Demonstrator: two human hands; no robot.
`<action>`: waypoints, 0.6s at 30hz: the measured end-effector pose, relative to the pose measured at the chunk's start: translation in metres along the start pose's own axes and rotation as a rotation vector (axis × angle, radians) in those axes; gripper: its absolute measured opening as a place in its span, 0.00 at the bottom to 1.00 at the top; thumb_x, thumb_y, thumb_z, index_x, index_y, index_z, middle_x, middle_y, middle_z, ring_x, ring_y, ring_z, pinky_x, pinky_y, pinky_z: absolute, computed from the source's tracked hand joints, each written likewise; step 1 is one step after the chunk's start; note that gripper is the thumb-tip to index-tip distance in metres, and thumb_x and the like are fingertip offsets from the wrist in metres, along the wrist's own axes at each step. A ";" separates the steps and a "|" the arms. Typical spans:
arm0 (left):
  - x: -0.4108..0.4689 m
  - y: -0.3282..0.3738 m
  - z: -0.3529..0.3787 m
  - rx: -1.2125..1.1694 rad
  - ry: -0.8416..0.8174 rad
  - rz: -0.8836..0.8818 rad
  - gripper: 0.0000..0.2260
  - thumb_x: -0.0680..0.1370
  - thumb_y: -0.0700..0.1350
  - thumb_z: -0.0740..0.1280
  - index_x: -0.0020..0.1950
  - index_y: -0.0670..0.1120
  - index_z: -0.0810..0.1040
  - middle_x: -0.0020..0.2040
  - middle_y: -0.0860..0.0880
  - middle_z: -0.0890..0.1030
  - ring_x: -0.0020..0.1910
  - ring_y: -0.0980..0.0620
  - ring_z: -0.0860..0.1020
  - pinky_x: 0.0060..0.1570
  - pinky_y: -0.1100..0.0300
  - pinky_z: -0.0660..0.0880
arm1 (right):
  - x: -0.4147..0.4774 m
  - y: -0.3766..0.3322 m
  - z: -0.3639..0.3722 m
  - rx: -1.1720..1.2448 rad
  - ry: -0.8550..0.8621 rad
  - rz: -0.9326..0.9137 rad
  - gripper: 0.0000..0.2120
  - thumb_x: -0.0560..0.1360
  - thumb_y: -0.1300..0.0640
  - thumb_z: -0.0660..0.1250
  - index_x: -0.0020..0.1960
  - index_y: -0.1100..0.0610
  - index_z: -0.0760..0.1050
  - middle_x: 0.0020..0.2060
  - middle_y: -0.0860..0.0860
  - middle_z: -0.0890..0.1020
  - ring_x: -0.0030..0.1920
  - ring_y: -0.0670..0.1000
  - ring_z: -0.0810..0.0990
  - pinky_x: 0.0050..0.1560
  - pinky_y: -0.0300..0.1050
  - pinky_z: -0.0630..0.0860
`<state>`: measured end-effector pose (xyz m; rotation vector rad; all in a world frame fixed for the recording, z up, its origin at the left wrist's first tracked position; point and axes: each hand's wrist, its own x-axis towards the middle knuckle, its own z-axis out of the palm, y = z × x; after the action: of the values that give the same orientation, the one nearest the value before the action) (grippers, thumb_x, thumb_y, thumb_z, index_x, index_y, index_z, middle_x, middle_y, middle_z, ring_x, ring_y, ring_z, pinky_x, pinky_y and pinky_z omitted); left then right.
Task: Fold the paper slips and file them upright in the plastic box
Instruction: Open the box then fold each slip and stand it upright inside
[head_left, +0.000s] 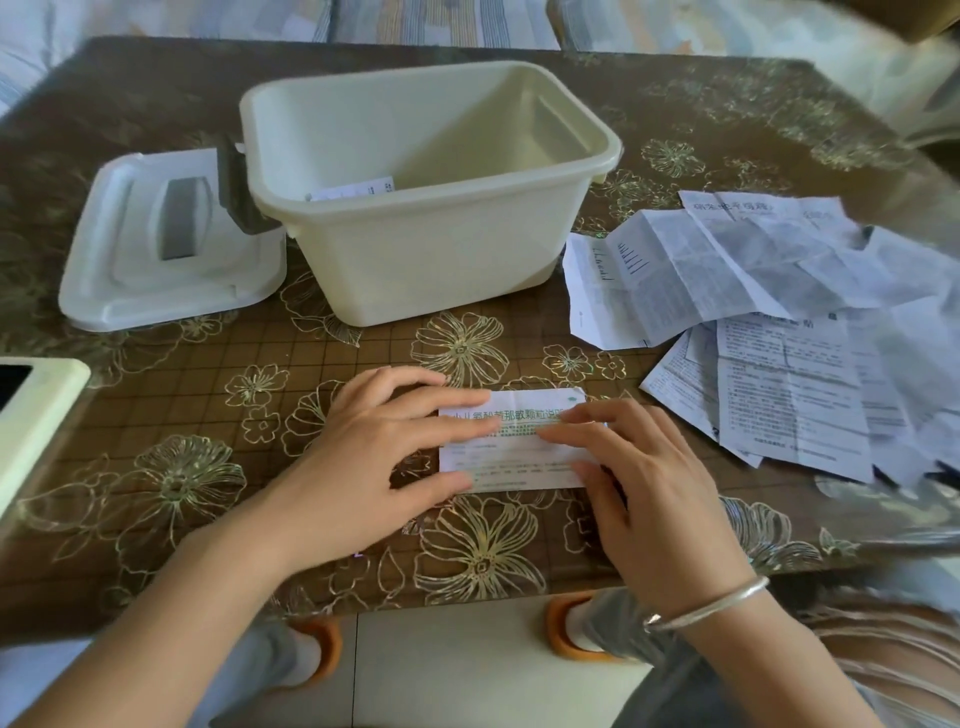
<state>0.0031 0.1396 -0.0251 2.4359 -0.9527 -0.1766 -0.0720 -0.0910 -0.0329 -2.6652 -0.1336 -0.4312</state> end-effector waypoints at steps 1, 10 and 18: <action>0.001 -0.001 -0.003 0.007 -0.019 0.010 0.23 0.73 0.66 0.56 0.68 0.68 0.71 0.69 0.72 0.65 0.71 0.66 0.56 0.70 0.60 0.47 | 0.000 -0.002 -0.002 -0.004 0.000 -0.006 0.16 0.73 0.64 0.68 0.56 0.48 0.80 0.54 0.45 0.78 0.52 0.51 0.75 0.36 0.51 0.79; 0.012 -0.004 -0.004 0.088 0.020 0.062 0.32 0.73 0.30 0.57 0.64 0.63 0.77 0.67 0.66 0.72 0.64 0.56 0.64 0.69 0.54 0.50 | 0.013 -0.030 -0.005 -0.312 0.085 -0.233 0.18 0.66 0.36 0.66 0.45 0.49 0.83 0.53 0.49 0.80 0.60 0.55 0.69 0.55 0.49 0.63; 0.026 0.001 -0.006 0.056 0.085 0.048 0.34 0.70 0.24 0.57 0.57 0.62 0.80 0.60 0.66 0.75 0.59 0.58 0.65 0.69 0.53 0.54 | 0.018 -0.031 -0.001 -0.357 0.030 -0.483 0.09 0.74 0.55 0.64 0.50 0.55 0.80 0.37 0.48 0.80 0.38 0.52 0.78 0.36 0.47 0.75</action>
<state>0.0236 0.1239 -0.0177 2.4480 -0.9890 -0.0293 -0.0602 -0.0629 -0.0142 -2.9604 -0.7664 -0.6995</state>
